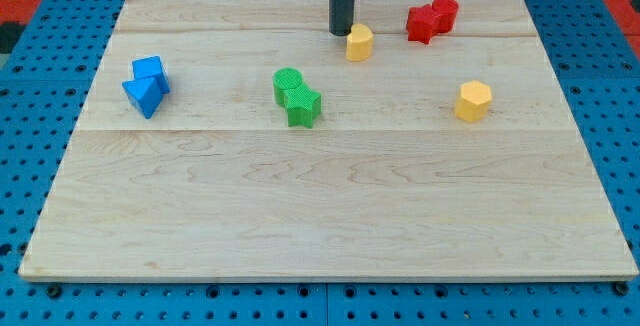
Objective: Put the yellow heart into the yellow hexagon
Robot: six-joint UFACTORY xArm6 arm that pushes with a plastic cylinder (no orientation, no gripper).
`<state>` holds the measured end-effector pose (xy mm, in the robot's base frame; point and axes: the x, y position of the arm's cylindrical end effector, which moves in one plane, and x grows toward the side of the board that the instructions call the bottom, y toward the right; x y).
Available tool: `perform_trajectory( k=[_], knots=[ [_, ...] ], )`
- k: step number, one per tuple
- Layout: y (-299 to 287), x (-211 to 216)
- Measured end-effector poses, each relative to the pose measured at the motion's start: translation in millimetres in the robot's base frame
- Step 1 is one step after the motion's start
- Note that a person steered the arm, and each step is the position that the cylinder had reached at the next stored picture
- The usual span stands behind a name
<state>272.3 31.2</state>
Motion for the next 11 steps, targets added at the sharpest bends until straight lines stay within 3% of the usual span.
perform_trajectory(
  k=[4,5,6,7,11],
  knots=[
    [80.4,123.3],
    [93.9,133.7],
    [70.5,150.9],
    [91.3,205.3],
    [118.6,187.0]
  ],
)
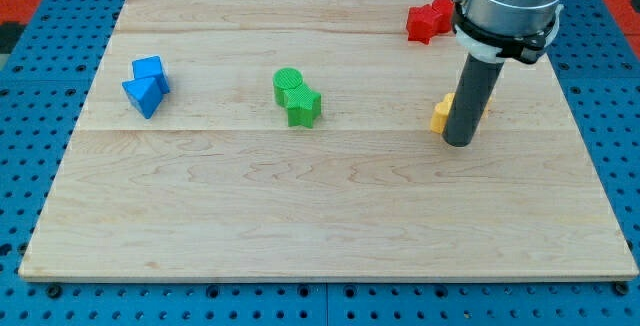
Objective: Put the yellow heart into the yellow hexagon
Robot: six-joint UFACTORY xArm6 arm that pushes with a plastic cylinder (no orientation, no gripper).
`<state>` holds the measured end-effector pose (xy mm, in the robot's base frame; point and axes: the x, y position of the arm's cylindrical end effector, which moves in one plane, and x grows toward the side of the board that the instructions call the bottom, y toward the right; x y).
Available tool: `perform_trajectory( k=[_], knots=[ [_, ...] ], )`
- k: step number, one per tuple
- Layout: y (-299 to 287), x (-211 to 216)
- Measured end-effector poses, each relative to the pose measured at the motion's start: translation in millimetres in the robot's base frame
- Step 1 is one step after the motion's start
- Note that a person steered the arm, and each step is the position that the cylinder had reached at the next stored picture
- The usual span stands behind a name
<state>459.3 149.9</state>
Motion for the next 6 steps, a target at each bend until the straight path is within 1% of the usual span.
perform_trajectory(
  k=[1,2,3,4,5,6],
  knots=[
    [-1.0,28.4],
    [-5.3,36.5],
    [-6.4,29.8],
    [-19.7,26.1],
    [-55.7,8.5],
    [-83.7,-21.8]
  ],
)
